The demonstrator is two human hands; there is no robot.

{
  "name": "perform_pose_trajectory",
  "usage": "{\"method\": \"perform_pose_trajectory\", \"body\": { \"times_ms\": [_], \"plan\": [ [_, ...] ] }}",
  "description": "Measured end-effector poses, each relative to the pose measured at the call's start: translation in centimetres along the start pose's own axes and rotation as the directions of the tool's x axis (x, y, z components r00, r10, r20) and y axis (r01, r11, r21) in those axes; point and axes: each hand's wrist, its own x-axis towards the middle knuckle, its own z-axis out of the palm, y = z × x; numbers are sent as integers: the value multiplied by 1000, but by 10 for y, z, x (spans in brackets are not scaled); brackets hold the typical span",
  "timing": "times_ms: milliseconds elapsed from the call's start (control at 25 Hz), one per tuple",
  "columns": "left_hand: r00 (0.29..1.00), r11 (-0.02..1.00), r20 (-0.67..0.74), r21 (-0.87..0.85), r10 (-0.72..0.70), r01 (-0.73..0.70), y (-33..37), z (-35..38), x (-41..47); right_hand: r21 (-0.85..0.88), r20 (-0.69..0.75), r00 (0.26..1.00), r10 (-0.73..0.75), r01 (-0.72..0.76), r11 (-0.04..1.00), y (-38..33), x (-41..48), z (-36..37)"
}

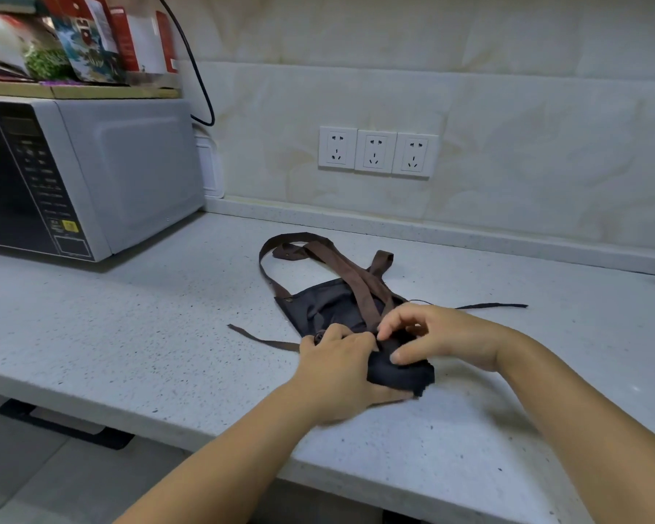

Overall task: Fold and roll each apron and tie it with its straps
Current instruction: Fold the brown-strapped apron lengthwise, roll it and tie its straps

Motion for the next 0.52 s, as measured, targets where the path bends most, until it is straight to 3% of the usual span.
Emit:
{"method": "perform_pose_trajectory", "body": {
  "times_ms": [120,240,400,520],
  "plan": [
    [991,999,135,-37,-20,25,-1,-11,8,-113,8,1000,-9,10,994,17,-12,6],
    [992,994,128,-106,12,2,-7,-13,6,-30,-49,998,-38,37,999,23,-12,9],
    [999,860,-45,-509,18,-39,-34,-11,-12,10,-10,1000,11,-11,1000,23,-11,1],
    [974,883,-227,-461,-19,-90,-42,-2,-13,-75,0,999,45,-45,996,24,-3,-3]
  ]
}}
